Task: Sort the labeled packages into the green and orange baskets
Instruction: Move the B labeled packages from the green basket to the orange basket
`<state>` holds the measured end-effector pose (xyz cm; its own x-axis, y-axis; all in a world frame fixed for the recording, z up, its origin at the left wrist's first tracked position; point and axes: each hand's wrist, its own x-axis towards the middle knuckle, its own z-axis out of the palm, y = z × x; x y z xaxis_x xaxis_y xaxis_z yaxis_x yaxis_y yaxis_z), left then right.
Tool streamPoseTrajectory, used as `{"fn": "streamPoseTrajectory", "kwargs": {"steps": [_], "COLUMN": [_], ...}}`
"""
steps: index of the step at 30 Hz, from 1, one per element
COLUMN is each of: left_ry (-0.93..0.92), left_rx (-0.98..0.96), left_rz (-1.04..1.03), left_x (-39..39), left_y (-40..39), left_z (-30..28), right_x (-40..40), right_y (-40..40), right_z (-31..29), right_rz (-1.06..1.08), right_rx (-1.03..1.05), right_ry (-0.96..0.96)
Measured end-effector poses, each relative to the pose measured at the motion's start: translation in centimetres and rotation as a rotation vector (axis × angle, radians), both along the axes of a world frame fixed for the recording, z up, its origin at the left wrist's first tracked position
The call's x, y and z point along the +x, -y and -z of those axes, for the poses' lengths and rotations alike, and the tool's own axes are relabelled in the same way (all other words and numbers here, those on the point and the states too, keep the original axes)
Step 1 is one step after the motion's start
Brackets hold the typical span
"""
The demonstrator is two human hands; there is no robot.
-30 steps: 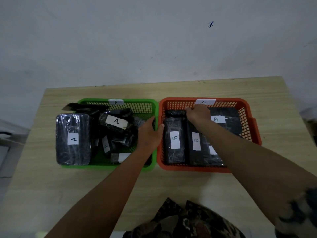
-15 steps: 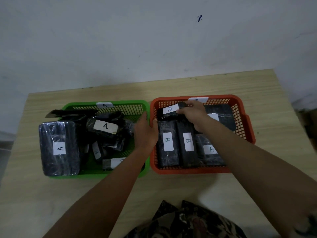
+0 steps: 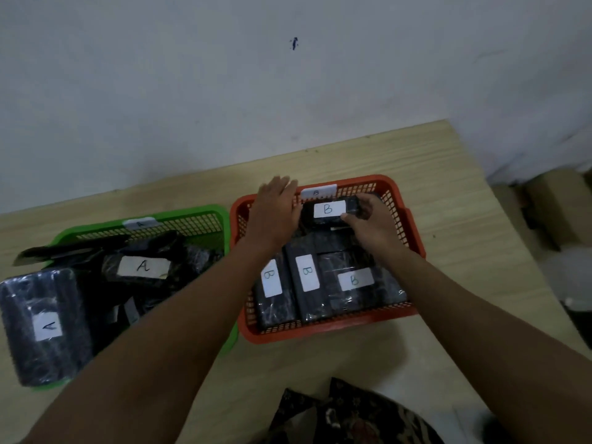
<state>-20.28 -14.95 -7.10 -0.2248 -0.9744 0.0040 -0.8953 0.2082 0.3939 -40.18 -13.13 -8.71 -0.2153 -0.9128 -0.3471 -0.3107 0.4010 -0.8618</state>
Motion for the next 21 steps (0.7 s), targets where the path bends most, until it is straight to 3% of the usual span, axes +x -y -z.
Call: {"fn": "streamPoseTrajectory", "kwargs": {"steps": [3,9,15,18,21], "left_ry": [0.112,0.109,0.057,-0.021,-0.093], "left_rx": [0.062,0.047,0.044,0.021,-0.061], "left_rz": [-0.005,-0.016,-0.022,-0.041,-0.074], "left_x": [1.0,2.2,2.6,3.7,6.2], "left_y": [1.4,2.7,2.5,1.1,-2.0], "left_z": [0.5,0.6,1.0,0.2,-1.2], "right_x": [0.6,1.1,1.8,3.4,6.2], "right_y": [0.5,0.4,-0.3,-1.0,-2.3], "right_z": [0.5,1.0,1.0,0.1,-1.1], "right_rz": [-0.029,-0.121,-0.201,-0.206,-0.317], "right_rx": [-0.018,-0.236,-0.232,-0.357,-0.470], "right_ry": [-0.115,-0.436,-0.514,-0.603,-0.574]}}
